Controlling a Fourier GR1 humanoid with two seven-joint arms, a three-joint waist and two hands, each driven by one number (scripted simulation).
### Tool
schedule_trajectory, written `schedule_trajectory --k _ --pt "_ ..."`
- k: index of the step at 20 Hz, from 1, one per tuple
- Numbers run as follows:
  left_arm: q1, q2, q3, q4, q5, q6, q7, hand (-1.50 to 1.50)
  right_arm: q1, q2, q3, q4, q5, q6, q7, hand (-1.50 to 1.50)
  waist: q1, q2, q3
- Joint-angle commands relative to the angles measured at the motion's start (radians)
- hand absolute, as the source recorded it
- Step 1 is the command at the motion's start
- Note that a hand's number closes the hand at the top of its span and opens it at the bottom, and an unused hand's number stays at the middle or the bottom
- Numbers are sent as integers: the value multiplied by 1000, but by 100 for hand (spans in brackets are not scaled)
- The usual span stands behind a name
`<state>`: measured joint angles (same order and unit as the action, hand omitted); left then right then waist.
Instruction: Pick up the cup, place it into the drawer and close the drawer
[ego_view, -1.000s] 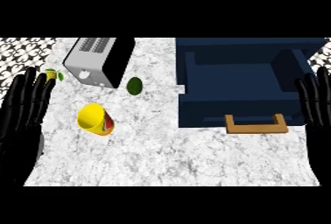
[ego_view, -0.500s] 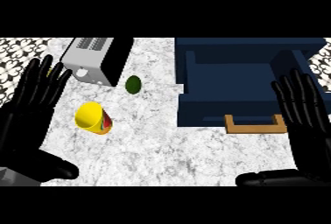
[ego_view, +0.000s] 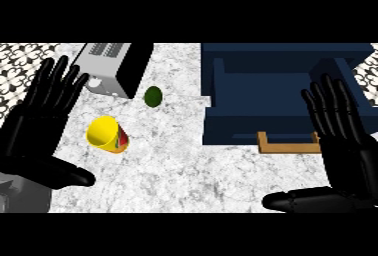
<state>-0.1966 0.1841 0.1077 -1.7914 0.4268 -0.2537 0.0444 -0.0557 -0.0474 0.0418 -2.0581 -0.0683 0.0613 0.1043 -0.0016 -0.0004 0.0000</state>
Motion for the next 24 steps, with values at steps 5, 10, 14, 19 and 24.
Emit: schedule_trajectory --k 5,10,14,19,24 --pt "38 -33 -13 15 -52 -7 -37 -150 19 19 8 12 7 8 -53 -150 1 0 0" --pt "-8 -34 -2 74 -81 13 -40 -150 23 3 -9 -52 13 -2 10 -150 0 0 0" --pt "31 -22 38 177 -77 -43 -117 -150 -45 -6 -53 19 -21 -1 15 -150 0 1 0" --pt "99 -8 38 138 -81 -56 -75 -150 -26 -17 -62 -2 -27 21 0 -150 2 0 0" --pt "16 4 74 378 -173 -59 -225 -150 -89 2 -19 -11 4 -21 84 -150 -1 1 -1"
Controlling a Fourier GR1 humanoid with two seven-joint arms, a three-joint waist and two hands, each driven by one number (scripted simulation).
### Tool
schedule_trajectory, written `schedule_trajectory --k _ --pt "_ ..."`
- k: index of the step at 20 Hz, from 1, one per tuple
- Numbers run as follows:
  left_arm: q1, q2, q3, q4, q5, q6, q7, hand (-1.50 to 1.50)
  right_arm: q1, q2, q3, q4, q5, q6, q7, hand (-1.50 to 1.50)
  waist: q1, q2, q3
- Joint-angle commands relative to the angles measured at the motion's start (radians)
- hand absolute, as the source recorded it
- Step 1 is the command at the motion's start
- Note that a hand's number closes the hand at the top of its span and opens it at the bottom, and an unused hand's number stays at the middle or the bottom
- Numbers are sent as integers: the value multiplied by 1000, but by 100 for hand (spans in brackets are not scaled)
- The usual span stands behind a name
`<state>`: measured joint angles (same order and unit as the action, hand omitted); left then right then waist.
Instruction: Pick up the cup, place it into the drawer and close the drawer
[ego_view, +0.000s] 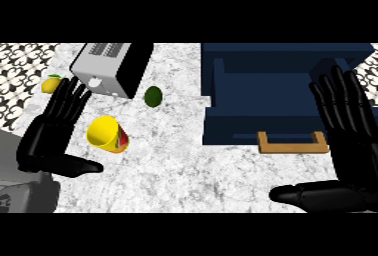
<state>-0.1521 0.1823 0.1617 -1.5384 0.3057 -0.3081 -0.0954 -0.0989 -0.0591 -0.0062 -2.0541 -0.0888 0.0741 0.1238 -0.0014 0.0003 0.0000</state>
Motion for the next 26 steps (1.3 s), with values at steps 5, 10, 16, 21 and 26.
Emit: schedule_trajectory --k 5,10,16,21,26 --pt "7 18 52 136 -27 -11 -82 -150 -5 -41 -74 -30 -88 38 38 -150 0 -1 0" --pt "-55 52 66 375 -88 -68 -233 -150 -102 -75 -124 56 -117 43 70 -150 -1 1 0" --pt "-86 11 20 456 -179 -6 -306 -150 11 2 3 -26 -10 12 16 -150 -2 0 0" --pt "-97 75 63 663 -194 -87 -469 -150 -14 -17 -34 -7 -41 23 25 -150 -2 1 0" --pt "-205 70 69 787 -201 -63 -473 -150 41 -9 -13 -46 -49 43 28 -150 -5 0 0"
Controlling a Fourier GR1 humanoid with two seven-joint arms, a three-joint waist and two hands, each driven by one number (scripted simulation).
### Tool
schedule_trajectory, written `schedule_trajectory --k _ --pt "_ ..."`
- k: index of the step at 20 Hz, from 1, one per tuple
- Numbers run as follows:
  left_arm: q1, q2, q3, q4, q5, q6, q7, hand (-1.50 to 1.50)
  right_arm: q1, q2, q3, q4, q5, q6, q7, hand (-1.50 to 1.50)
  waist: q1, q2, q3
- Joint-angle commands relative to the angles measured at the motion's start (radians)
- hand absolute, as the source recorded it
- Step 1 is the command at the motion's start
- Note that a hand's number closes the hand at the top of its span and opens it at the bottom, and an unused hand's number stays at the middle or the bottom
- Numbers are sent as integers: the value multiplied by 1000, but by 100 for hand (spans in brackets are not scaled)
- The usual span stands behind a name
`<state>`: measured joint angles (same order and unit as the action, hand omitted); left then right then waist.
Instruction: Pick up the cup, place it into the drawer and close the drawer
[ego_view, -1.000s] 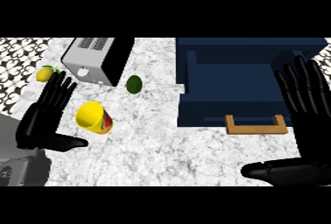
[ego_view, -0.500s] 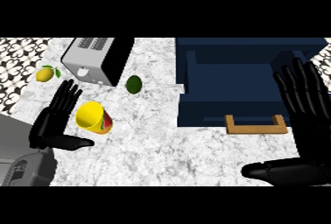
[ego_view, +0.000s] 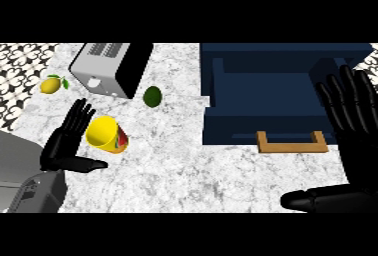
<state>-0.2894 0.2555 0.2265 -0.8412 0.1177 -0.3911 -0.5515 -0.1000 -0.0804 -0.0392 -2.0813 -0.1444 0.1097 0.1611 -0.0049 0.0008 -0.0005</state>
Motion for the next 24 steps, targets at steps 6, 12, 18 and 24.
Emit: schedule_trajectory --k 6,12,18,24 --pt "-88 19 20 293 -57 15 -209 -150 -34 8 11 -5 23 -28 40 -150 -2 1 0" --pt "-122 28 14 376 -67 10 -236 -150 -8 -5 2 -31 -10 2 57 -150 -1 0 0" --pt "-215 51 21 583 -114 -6 -373 -150 -81 21 34 67 60 -28 9 -150 -10 6 -2" --pt "-233 36 8 580 -120 -6 -381 -150 -21 20 41 -13 40 -17 31 -150 -10 4 -1"
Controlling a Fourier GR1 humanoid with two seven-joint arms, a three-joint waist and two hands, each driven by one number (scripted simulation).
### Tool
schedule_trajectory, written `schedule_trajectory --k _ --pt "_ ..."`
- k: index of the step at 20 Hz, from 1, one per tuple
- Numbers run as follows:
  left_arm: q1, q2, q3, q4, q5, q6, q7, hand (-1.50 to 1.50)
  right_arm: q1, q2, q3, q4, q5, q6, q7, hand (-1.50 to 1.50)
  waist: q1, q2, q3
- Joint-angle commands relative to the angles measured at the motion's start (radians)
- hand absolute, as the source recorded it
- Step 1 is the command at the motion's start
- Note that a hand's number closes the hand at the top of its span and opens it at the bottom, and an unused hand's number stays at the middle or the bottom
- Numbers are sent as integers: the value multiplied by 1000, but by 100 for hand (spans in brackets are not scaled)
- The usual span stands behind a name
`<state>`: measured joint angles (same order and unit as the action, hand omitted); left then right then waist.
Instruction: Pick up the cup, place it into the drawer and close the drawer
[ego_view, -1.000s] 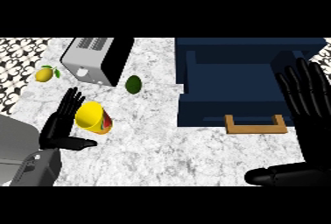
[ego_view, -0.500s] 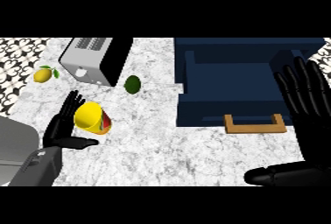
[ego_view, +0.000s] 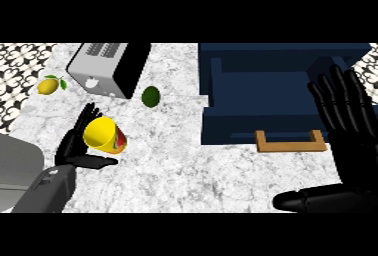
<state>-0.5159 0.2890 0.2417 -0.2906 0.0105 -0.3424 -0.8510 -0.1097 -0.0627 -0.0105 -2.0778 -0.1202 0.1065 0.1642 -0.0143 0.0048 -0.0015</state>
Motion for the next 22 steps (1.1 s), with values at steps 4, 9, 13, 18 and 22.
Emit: schedule_trajectory --k 4,9,13,18,22 --pt "-7 -20 15 25 21 -63 -69 -150 -32 -26 -27 -48 -47 6 75 -150 2 -1 0" --pt "-58 4 32 93 30 -126 -53 -150 -2 -13 1 -65 -29 6 62 -150 -14 3 -2" --pt "-64 -20 42 85 50 -157 -49 -150 6 -19 -15 -54 -40 5 75 -150 -12 3 -1" --pt "-34 -54 22 63 47 -241 -72 -150 7 -3 -18 -47 -31 -8 51 -150 -7 2 -1" --pt "-48 -15 24 69 55 -307 -45 150 -9 -27 -42 -44 -63 15 60 -150 -12 5 -2"
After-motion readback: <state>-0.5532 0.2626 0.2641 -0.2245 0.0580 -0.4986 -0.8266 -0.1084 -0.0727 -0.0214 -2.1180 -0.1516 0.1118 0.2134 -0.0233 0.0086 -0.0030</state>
